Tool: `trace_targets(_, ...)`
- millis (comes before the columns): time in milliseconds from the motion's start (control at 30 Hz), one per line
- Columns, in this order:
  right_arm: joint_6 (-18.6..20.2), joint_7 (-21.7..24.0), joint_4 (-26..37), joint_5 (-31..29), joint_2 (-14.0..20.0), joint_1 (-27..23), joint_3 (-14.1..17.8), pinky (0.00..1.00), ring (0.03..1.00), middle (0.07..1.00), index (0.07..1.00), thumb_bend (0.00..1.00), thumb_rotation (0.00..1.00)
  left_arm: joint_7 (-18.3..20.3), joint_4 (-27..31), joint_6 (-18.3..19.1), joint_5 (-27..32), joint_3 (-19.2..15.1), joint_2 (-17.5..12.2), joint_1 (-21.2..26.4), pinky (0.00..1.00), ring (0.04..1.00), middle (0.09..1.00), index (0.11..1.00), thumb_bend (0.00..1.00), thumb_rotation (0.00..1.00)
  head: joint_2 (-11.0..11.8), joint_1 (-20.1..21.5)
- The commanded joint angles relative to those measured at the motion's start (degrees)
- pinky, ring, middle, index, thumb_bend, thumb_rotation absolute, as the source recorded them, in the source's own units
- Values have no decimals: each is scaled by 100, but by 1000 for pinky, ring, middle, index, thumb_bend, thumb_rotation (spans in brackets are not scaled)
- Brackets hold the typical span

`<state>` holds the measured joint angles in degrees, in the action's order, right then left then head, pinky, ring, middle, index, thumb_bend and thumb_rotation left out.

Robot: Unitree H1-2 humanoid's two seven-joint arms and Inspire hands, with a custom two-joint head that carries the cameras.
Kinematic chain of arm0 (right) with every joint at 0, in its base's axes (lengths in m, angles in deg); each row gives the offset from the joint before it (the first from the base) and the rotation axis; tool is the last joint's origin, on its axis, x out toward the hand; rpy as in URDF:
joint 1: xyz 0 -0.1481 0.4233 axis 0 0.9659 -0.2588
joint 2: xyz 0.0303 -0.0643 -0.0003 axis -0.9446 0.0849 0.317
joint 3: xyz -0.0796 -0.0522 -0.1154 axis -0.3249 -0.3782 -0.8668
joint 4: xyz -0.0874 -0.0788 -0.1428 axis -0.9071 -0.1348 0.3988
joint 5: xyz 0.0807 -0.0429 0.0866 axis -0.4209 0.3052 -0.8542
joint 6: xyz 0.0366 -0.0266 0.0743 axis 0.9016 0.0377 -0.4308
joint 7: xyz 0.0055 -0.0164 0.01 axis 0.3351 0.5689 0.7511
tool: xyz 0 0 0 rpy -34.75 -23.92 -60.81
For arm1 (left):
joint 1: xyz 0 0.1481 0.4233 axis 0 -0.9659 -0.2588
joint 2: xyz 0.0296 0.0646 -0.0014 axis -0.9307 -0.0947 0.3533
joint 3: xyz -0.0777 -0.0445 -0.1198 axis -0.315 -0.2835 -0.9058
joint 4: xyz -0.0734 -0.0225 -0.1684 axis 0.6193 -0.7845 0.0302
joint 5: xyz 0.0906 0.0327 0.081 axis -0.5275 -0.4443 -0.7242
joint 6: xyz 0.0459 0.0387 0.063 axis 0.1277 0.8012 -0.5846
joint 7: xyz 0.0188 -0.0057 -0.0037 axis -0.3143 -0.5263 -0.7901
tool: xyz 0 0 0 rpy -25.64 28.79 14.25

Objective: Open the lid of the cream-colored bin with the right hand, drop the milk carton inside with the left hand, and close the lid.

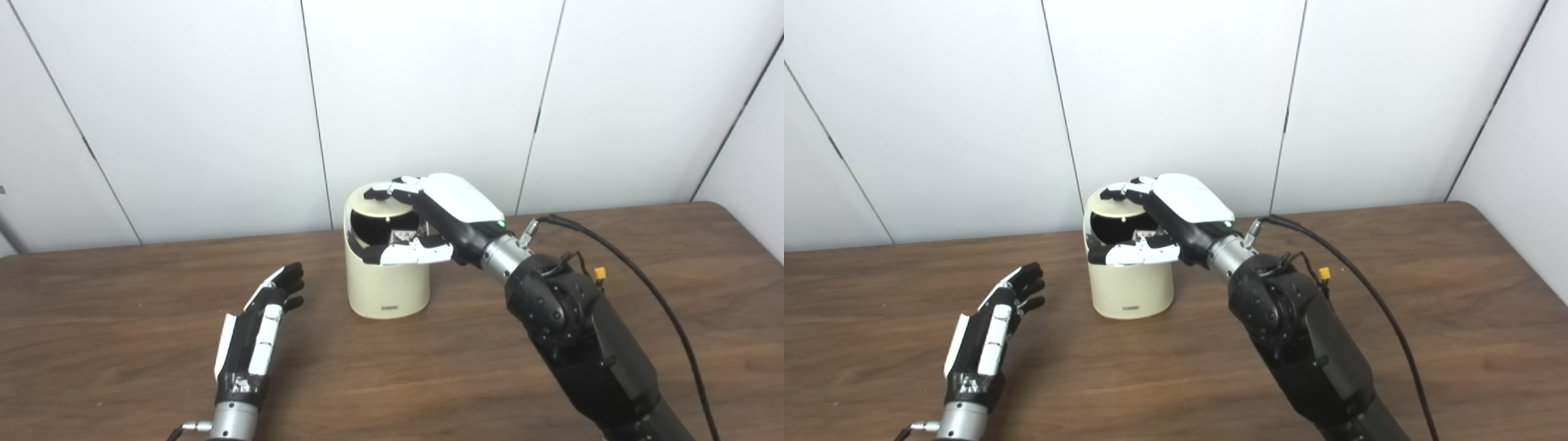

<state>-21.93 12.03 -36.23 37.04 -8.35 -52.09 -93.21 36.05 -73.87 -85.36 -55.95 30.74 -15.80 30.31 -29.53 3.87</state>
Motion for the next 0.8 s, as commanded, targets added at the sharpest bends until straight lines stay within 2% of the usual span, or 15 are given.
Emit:
trace_targets(0,-29,-97,36,-17,-13,-89,38,919,916,810,810,778,937,-66,250,-33,-105,10,26,106,848,872,863,869,566,914,-9,4)
trace_targets(267,-40,-78,-70,9,26,-31,12,928,918,811,811,794,950,-82,344,62,-99,23,24,96,859,878,860,867,566,919,-74,-3)
trace_targets(533,-357,-331,-87,237,114,157,-141,912,892,769,784,797,934,-77,396,97,-125,32,2,103,854,874,856,866,568,921,-153,-6)
trace_targets(767,-617,-395,-29,619,261,413,-340,981,908,803,793,774,885,-75,439,141,-104,35,14,104,872,875,852,866,583,914,-212,-12)
